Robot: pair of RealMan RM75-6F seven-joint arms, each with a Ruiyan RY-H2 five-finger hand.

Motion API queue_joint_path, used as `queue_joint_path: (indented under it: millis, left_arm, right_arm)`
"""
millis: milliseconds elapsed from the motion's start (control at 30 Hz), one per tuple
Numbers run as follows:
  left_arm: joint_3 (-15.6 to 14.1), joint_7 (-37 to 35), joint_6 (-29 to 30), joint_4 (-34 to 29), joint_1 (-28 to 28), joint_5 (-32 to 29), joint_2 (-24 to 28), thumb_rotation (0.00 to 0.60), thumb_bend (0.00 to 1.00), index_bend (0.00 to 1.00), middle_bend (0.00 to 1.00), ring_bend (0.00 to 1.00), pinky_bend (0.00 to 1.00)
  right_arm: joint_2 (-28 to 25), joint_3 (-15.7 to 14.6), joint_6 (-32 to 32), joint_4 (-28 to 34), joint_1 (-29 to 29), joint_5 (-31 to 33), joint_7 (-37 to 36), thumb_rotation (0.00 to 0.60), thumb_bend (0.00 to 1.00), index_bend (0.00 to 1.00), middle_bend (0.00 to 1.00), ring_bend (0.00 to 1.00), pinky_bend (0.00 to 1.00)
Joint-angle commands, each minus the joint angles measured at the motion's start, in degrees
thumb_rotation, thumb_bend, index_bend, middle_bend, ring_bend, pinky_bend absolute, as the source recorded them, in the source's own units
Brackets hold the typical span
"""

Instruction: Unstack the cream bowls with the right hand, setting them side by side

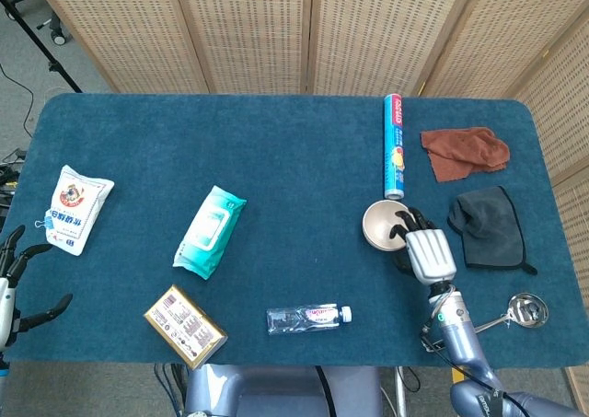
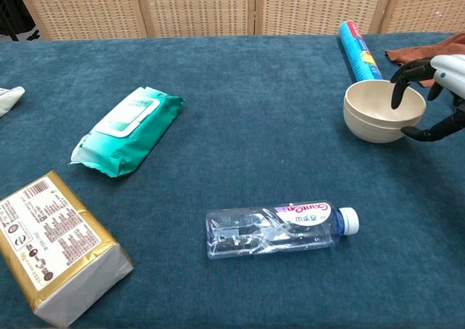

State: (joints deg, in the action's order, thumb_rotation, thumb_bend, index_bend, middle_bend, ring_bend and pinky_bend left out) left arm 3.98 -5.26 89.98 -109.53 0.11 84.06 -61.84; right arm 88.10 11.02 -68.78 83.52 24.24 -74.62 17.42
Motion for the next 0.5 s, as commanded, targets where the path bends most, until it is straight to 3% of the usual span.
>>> queue_joint_path:
  millis: [33,500]
  left_arm:
    - [0.0,0.0,0.0,0.0,0.0,0.0,0.0,0.600,0.18,0.27,0.00,0.00,0.05]
    - [-0.1,0.0,-0.2,0.1,-0.1,0.0,-0.1,0.600,0.18,0.27,0.00,0.00,0.05]
  right_arm:
    - [0.1,0.0,0.0,-0.3,0.1,0.2,-0.1,0.600,0.36,0.42,0.19,0.13,0.33]
    - [0.8,-0.6,0.3,-2.5,0.3,1.2,-0.6,0.600,0.36,0.42,0.19,0.13,0.33]
